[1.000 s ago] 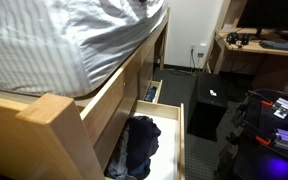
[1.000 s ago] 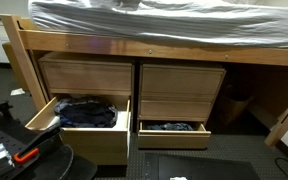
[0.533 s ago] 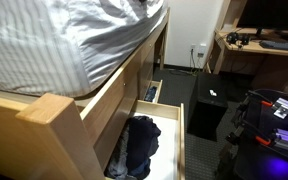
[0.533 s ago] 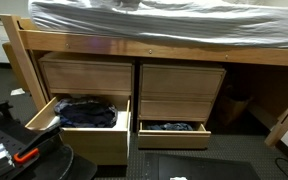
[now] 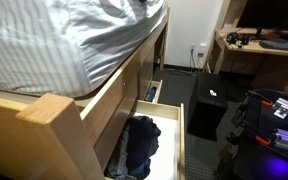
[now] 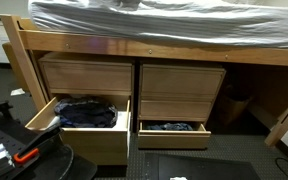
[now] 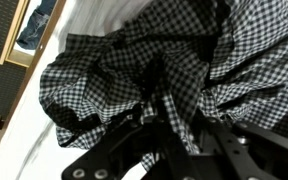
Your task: Put the grey short in the open drawer
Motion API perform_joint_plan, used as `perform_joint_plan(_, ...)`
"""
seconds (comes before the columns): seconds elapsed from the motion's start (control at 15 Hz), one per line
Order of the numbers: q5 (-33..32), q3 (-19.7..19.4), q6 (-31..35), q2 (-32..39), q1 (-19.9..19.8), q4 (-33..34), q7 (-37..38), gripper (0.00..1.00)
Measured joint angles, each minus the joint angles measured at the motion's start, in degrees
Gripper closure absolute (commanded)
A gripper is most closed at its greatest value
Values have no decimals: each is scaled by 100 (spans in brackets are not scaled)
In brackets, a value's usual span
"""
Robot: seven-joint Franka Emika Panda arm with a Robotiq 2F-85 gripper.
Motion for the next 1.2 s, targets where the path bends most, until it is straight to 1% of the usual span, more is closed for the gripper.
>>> perform_joint_plan(0.33, -18, -22, -560, -2, -2, 292, 10, 100)
perform_joint_plan(0.53, 186, -19, -1066, -23, -19, 620, 20, 100)
perform_joint_plan(0.73, 389, -18, -1775, -168, -40, 1097, 78, 100)
perform_joint_plan(0.93, 404, -18, -2515, -416, -28, 1677, 298, 100)
perform_joint_plan(1.2, 244, -17, -4024, -644, -19, 2630, 914, 100)
